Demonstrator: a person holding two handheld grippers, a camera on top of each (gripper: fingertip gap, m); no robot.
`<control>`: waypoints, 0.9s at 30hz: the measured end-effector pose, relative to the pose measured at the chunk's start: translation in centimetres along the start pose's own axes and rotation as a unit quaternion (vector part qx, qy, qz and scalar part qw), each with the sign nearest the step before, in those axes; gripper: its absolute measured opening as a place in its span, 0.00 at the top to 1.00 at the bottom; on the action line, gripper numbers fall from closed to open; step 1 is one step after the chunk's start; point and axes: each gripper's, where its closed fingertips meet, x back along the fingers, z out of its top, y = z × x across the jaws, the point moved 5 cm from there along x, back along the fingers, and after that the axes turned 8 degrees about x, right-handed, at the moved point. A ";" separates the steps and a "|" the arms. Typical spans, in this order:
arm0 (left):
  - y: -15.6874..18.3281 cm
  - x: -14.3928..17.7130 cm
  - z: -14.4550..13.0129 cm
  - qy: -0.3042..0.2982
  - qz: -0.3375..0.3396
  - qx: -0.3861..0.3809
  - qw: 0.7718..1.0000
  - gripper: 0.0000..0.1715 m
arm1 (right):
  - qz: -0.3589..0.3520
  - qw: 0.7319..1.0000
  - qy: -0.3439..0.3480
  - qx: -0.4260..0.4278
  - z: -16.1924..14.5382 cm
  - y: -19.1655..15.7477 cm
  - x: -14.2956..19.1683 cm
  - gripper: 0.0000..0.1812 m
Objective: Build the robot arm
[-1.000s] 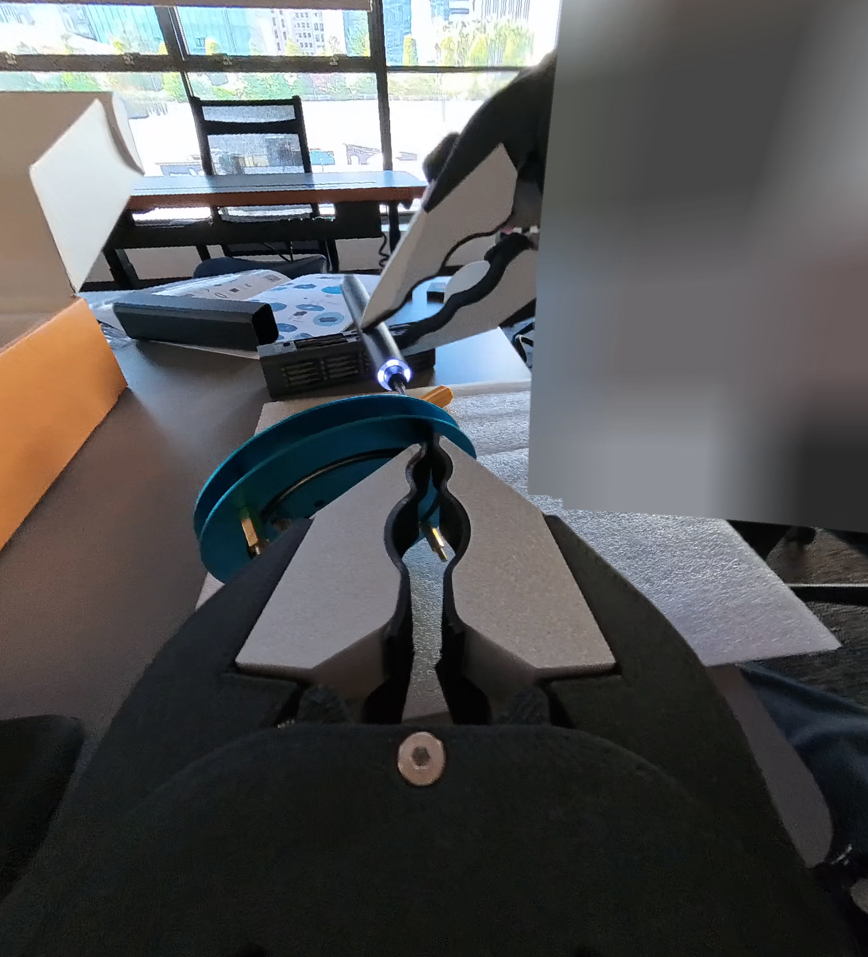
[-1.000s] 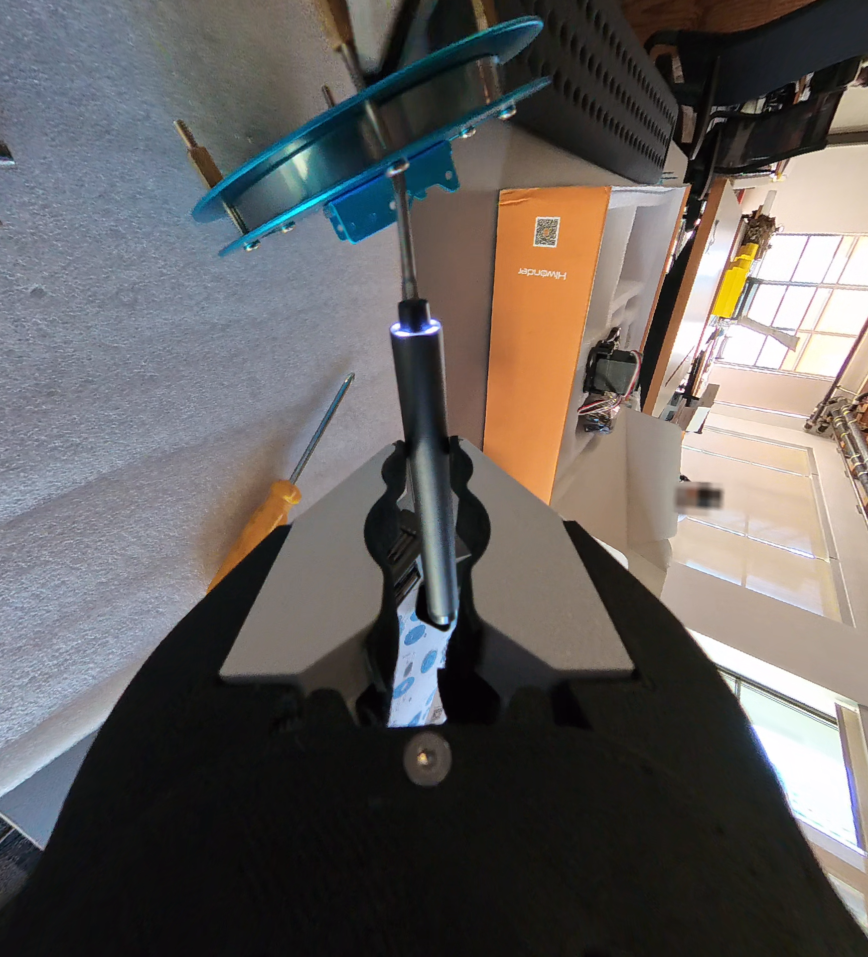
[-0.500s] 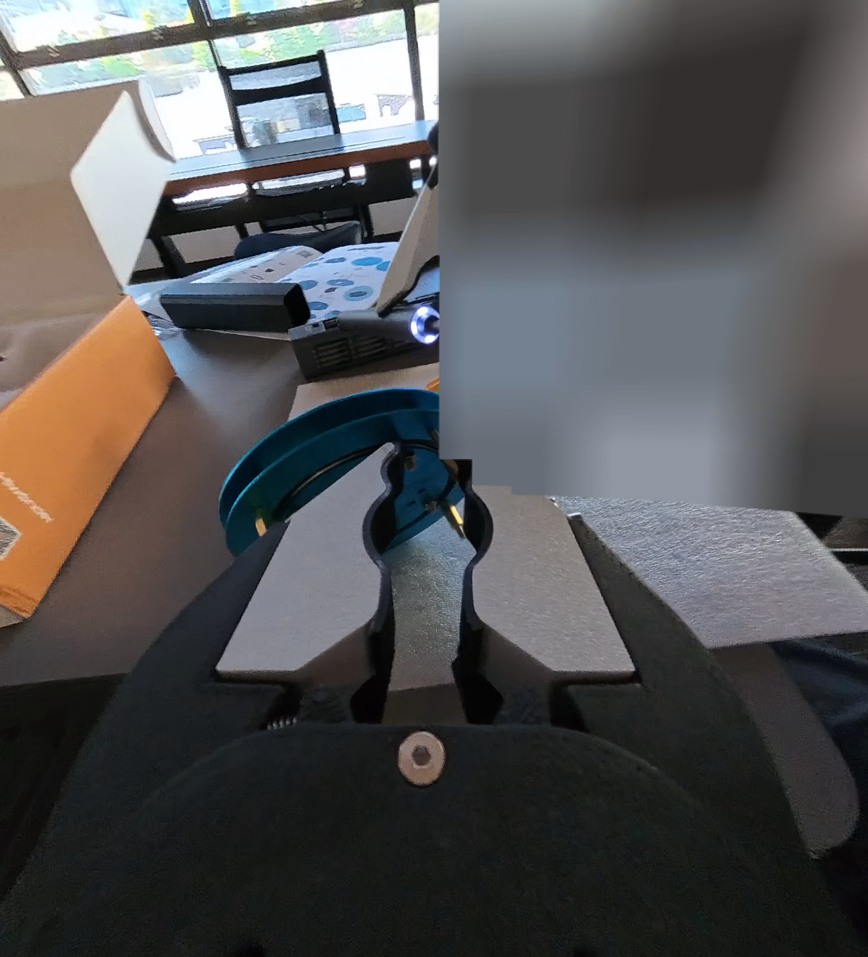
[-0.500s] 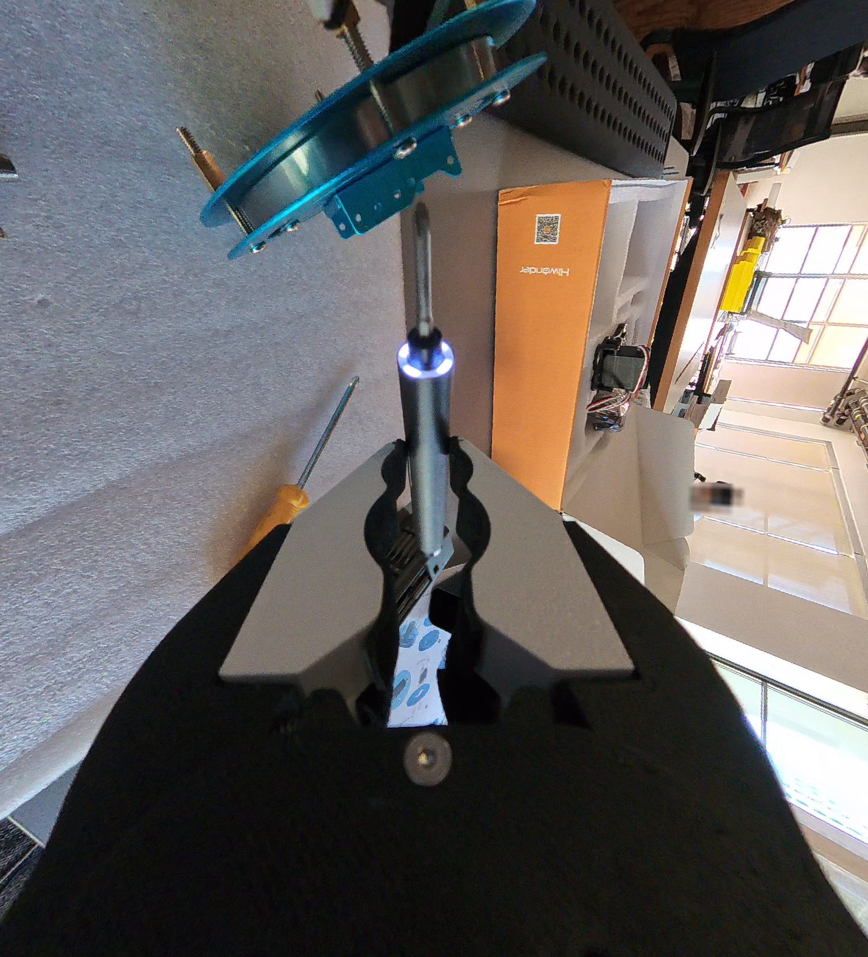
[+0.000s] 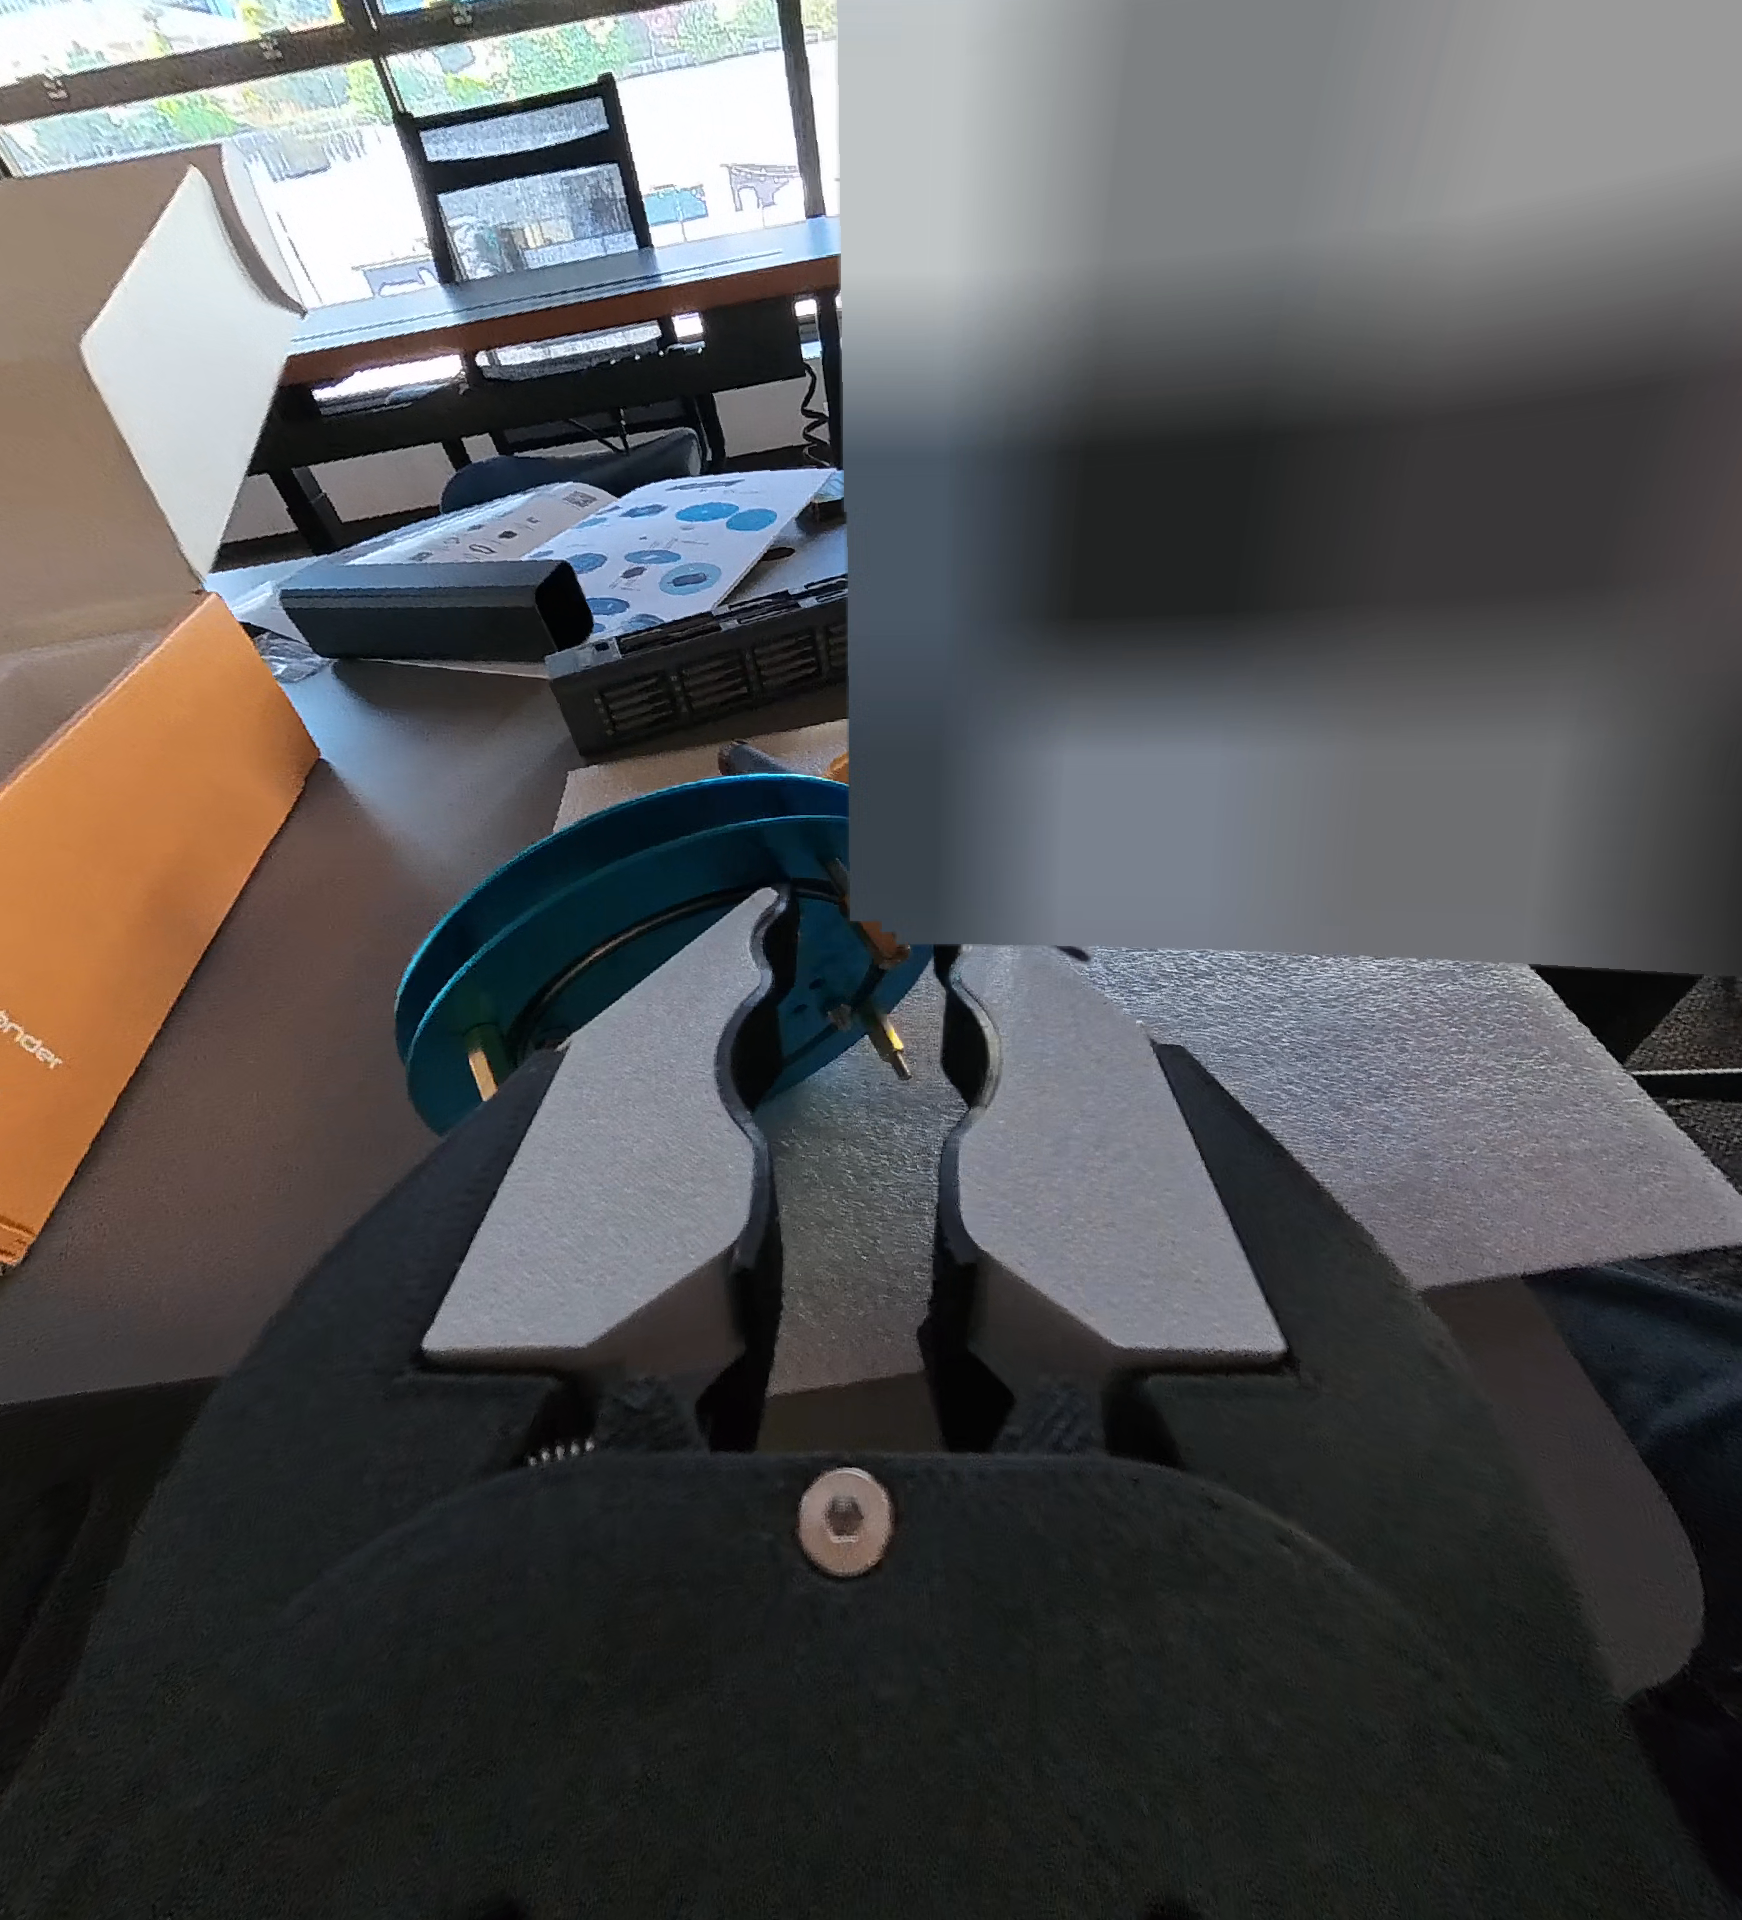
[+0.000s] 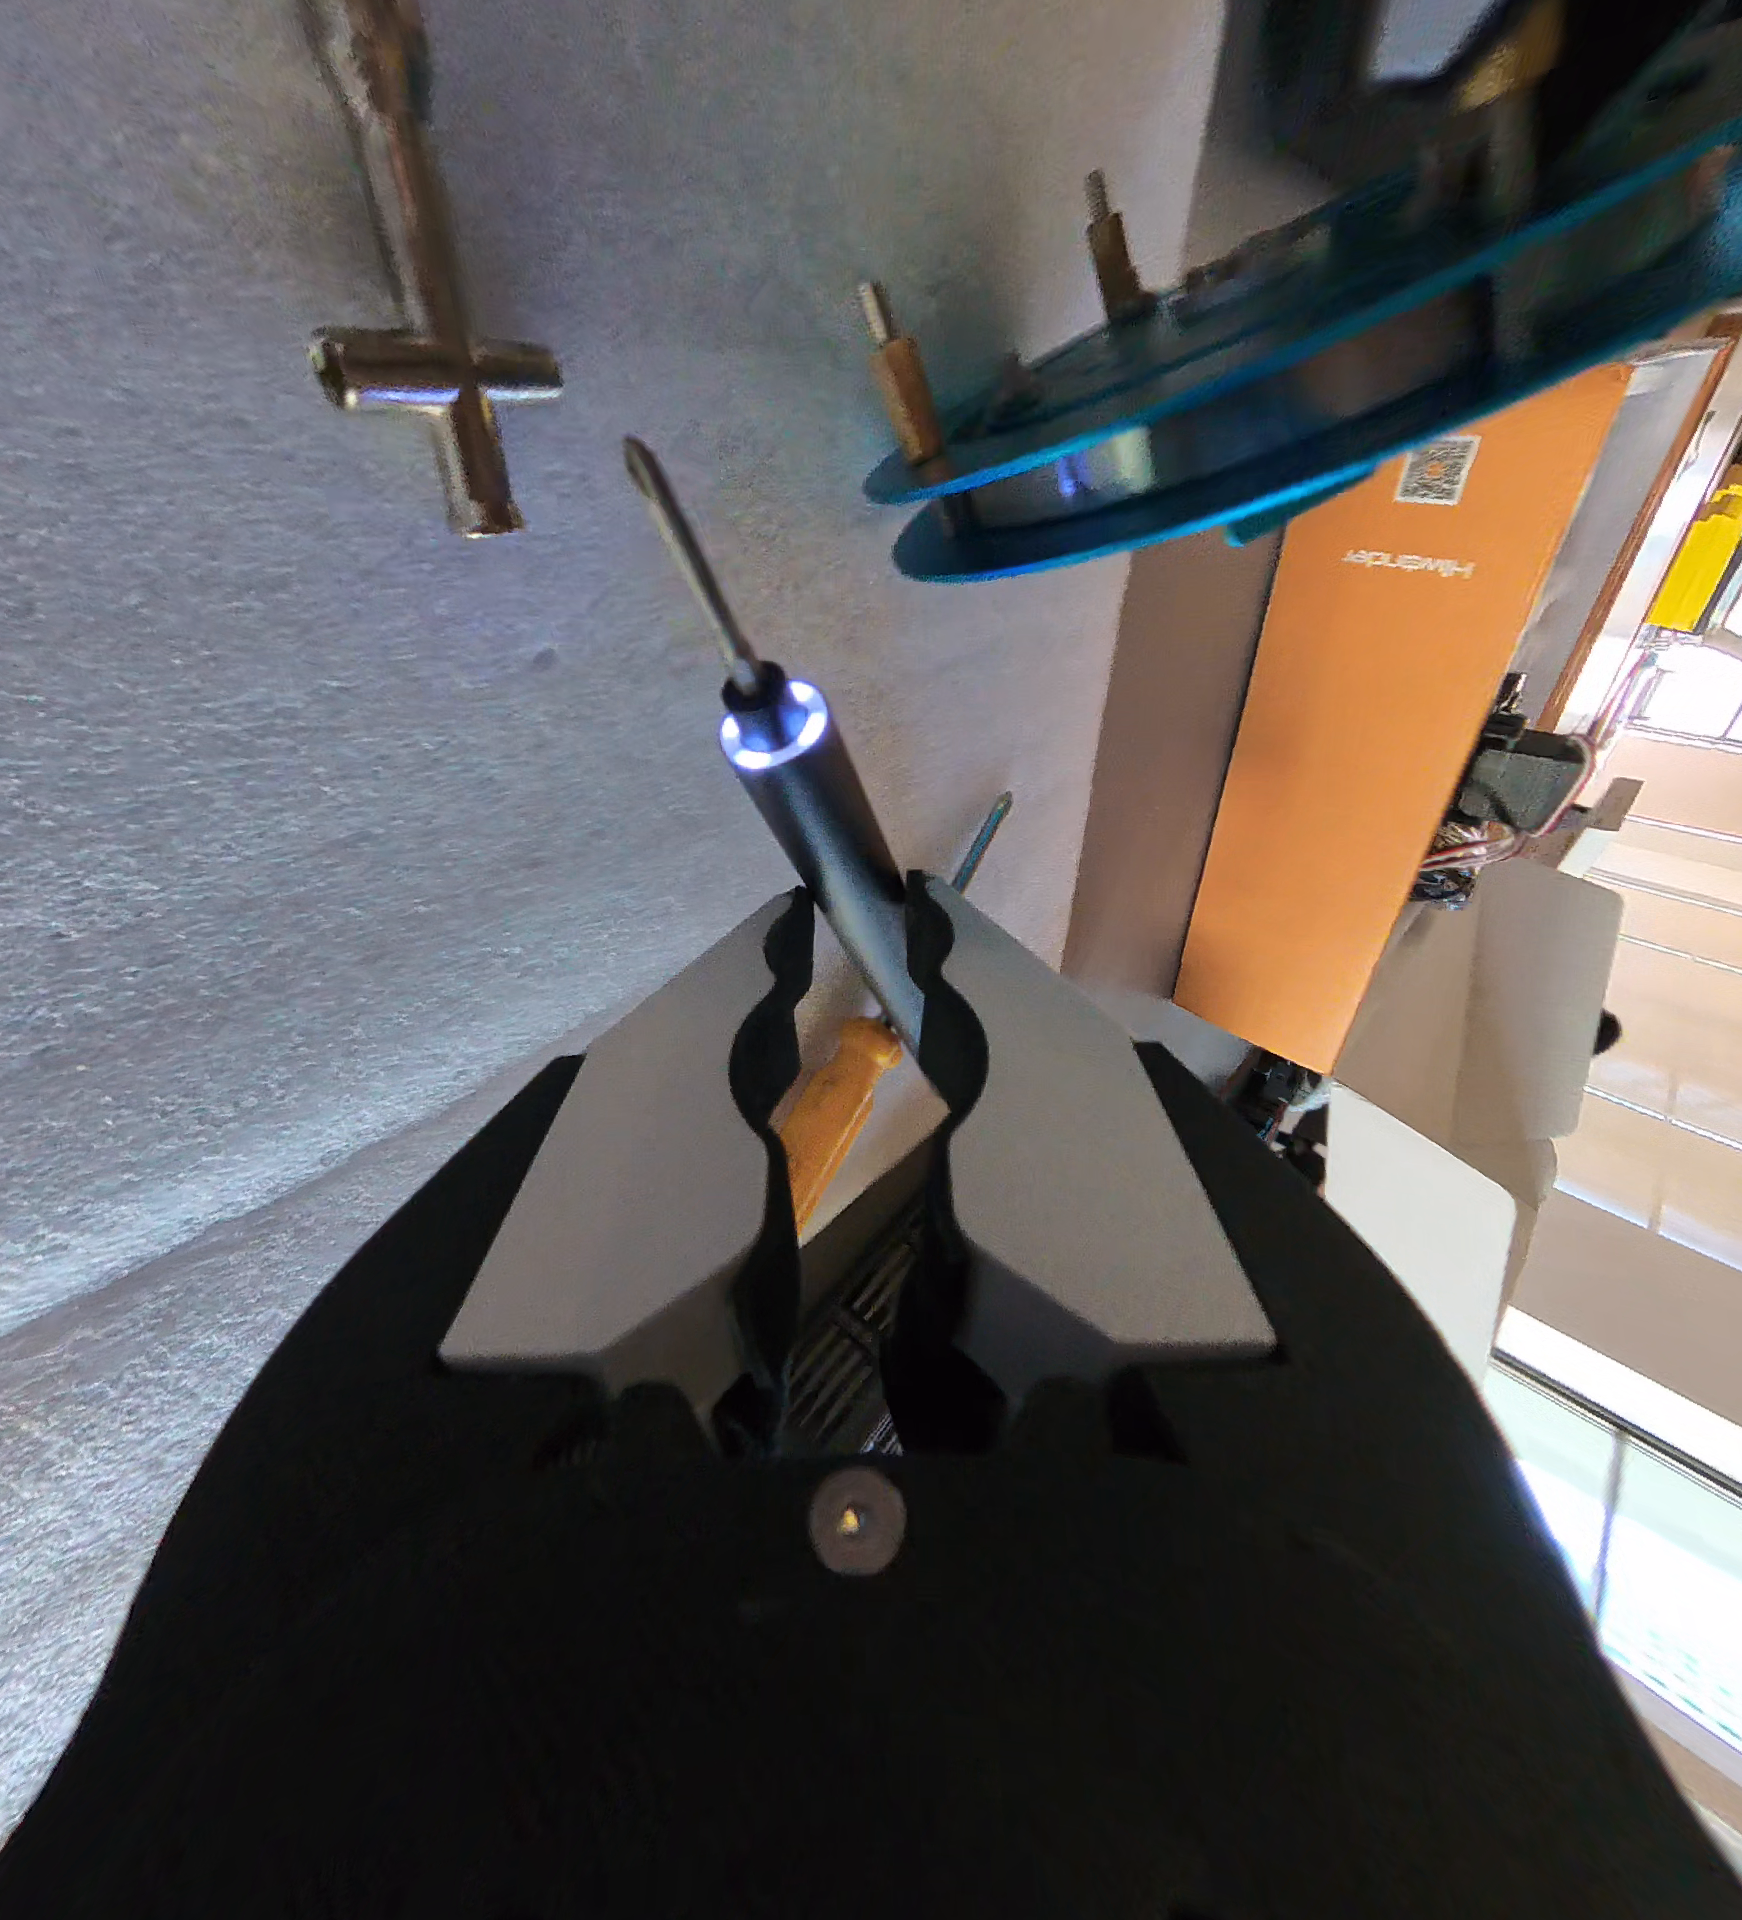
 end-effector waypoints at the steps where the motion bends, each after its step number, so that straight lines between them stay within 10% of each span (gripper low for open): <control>1: 0.0 0.0 0.0 0.001 -0.004 0.002 1.000 0.86 | 0.002 1.000 -0.004 0.007 0.1 -0.3 -0.1 0.91; 9: -0.1 0.1 0.0 0.000 -0.015 -0.015 1.000 0.83 | 0.027 0.993 0.026 -0.110 0.2 -0.1 2.1 0.85; 14: 0.1 -0.1 0.0 0.004 -0.029 -0.019 0.999 0.79 | 0.011 0.828 0.279 -0.486 2.7 4.2 4.0 0.77; 19: -0.1 -0.2 0.1 0.003 -0.036 -0.034 0.999 0.77 | -0.034 0.829 0.214 -0.516 4.4 3.9 0.5 0.75; 21: -0.2 -0.3 0.2 0.004 -0.042 -0.036 0.998 0.77 | -0.041 0.827 0.180 -0.531 4.6 3.6 -0.5 0.89; 27: -1.3 -0.4 0.4 0.012 -0.025 -0.039 0.999 0.76 | -0.044 0.742 0.178 -0.645 4.4 3.8 -0.7 0.94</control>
